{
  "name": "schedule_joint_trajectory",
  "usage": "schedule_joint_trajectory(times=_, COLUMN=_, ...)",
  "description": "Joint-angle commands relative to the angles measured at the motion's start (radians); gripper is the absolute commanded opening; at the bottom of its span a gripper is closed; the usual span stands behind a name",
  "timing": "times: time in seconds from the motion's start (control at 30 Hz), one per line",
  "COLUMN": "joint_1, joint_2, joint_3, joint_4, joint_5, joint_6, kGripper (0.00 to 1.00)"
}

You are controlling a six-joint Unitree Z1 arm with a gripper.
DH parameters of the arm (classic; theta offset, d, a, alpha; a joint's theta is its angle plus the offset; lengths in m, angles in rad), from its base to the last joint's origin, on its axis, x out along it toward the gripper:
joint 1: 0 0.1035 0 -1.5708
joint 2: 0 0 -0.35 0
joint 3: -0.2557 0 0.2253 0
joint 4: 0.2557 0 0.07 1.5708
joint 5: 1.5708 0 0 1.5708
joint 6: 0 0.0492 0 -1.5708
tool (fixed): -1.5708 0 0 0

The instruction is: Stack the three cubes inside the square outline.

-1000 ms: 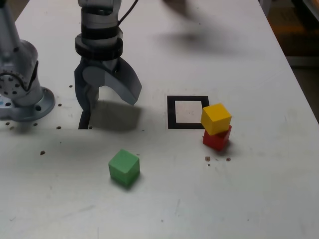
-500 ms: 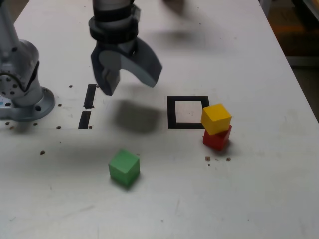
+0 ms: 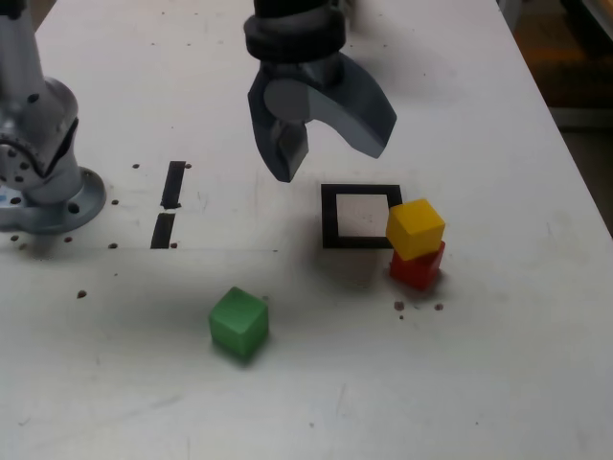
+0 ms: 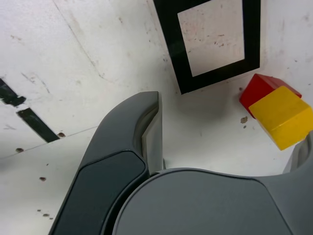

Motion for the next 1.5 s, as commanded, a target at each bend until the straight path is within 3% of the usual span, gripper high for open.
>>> schedule_joint_trajectory(times=0.0, joint_1=-0.025, joint_2=0.026, joint_3=-0.055, joint_4=0.001, joint_5=-0.021, joint_6=0.004, kGripper=0.98)
schedule_joint_trajectory(times=0.27, joint_1=-0.087, joint_2=0.101, joint_3=-0.154, joint_4=0.019, joint_5=-0.072, joint_6=0.005, kGripper=0.98)
schedule_joint_trajectory(times=0.73, joint_1=-0.083, joint_2=0.257, joint_3=-0.261, joint_4=0.018, joint_5=-0.112, joint_6=-0.004, kGripper=0.98)
schedule_joint_trajectory(times=1.13, joint_1=-0.026, joint_2=0.332, joint_3=-0.259, joint_4=0.02, joint_5=-0.088, joint_6=-0.009, kGripper=0.98)
schedule_joint_trajectory(times=1.47, joint_1=-0.025, joint_2=0.351, joint_3=-0.266, joint_4=0.007, joint_5=-0.079, joint_6=-0.021, kGripper=0.9)
